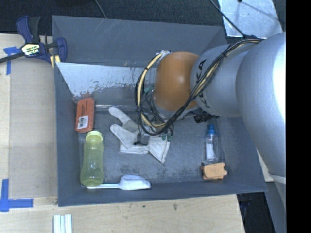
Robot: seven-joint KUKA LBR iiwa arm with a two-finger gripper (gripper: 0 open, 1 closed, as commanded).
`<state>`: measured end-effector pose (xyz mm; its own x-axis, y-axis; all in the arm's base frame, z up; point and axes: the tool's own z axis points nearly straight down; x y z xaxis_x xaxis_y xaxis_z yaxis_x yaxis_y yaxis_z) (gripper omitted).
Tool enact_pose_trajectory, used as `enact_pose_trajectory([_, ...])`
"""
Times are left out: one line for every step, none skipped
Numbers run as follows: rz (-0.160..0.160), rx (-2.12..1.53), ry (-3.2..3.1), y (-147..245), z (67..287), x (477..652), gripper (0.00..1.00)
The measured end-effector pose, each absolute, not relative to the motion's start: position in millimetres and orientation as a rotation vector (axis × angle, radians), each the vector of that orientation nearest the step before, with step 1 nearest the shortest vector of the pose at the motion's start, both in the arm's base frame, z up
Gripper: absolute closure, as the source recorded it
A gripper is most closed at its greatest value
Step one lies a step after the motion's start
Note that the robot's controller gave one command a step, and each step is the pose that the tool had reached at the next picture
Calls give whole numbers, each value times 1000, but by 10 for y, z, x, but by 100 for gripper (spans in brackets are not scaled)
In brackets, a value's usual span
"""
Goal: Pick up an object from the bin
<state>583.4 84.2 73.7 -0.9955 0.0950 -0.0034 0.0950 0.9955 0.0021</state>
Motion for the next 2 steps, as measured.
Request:
enact_pose_trajectory([3,150,3134,842,737,5834,100])
enact_pose_trajectory([1,171,3137,1075,2690,5882,100])
